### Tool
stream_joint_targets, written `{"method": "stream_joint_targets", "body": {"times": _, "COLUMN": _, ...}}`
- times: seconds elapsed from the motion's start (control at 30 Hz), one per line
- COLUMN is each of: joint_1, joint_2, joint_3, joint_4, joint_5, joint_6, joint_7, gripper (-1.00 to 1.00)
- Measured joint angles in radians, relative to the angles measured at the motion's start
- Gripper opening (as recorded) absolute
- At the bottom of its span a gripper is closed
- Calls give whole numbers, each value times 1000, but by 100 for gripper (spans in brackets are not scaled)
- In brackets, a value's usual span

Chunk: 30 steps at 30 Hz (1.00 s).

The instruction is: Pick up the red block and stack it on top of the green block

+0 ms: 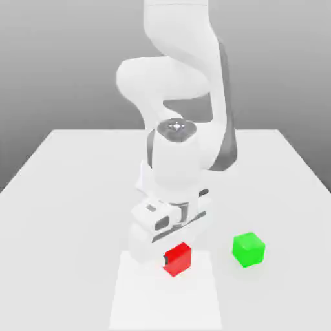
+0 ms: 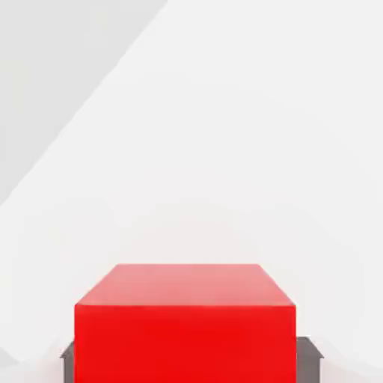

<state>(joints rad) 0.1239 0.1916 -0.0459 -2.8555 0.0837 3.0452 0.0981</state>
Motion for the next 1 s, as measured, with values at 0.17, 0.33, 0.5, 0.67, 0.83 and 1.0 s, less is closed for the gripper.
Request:
{"method": "stream_joint_targets", "body": {"times": 0.17, "joint_1": 4, "joint_2": -87, "joint_3": -15, "joint_4": -13, "joint_5": -44, "joint_6": -74, "joint_7": 31, "gripper": -100}}
{"method": "stream_joint_targets", "body": {"times": 0.33, "joint_1": 16, "joint_2": -253, "joint_3": -14, "joint_4": -34, "joint_5": -92, "joint_6": -218, "joint_7": 81, "gripper": -100}}
{"method": "stream_joint_targets", "body": {"times": 0.5, "joint_1": 117, "joint_2": -320, "joint_3": 90, "joint_4": -21, "joint_5": -54, "joint_6": -297, "joint_7": 212, "gripper": -100}}
{"method": "stream_joint_targets", "body": {"times": 0.67, "joint_1": 232, "joint_2": -367, "joint_3": 211, "joint_4": -2, "joint_5": -15, "joint_6": -362, "joint_7": 358, "gripper": -100}}
{"method": "stream_joint_targets", "body": {"times": 0.83, "joint_1": 234, "joint_2": -228, "joint_3": 233, "joint_4": 7, "joint_5": -72, "joint_6": -233, "joint_7": 430, "gripper": -100}}
{"method": "stream_joint_targets", "body": {"times": 1.0, "joint_1": 244, "joint_2": -133, "joint_3": 211, "joint_4": 11, "joint_5": -130, "joint_6": -143, "joint_7": 472, "gripper": 100}}
